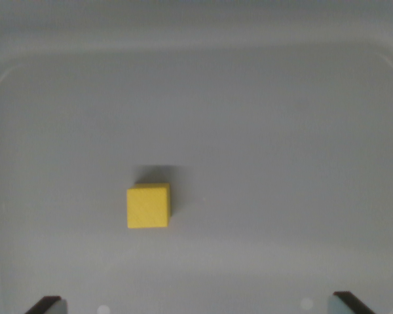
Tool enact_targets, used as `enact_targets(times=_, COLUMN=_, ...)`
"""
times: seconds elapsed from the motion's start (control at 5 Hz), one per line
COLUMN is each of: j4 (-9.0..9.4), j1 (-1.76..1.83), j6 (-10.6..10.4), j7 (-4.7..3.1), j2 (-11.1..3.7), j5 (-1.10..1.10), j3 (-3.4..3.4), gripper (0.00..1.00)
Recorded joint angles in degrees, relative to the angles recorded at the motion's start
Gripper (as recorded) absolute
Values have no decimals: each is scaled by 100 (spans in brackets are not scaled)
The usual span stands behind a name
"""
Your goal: Pick yellow cube
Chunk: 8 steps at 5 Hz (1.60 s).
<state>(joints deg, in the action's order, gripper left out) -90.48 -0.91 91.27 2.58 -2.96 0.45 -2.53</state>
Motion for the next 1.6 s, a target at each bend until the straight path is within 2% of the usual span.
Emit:
enact_targets(times=0.4, j4=58, j1=7, j6=-83, j7=6, j2=-27, j5=-1, j3=-4, gripper=0)
enact_targets(times=0.6, j4=138, j1=16, j6=-197, j7=14, j2=-63, j5=-2, j3=-10, gripper=0)
enact_targets(times=0.8, j4=138, j1=16, j6=-197, j7=14, j2=-63, j5=-2, j3=-10, gripper=0)
enact_targets(times=1.0, j4=236, j1=27, j6=-337, j7=23, j2=-108, j5=-4, j3=-17, gripper=0)
enact_targets(times=1.2, j4=236, j1=27, j6=-337, j7=23, j2=-108, j5=-4, j3=-17, gripper=0)
enact_targets(times=1.4, j4=353, j1=40, j6=-505, j7=35, j2=-162, j5=-6, j3=-25, gripper=0)
enact_targets(times=1.6, j4=353, j1=40, j6=-505, j7=35, j2=-162, j5=-6, j3=-25, gripper=0)
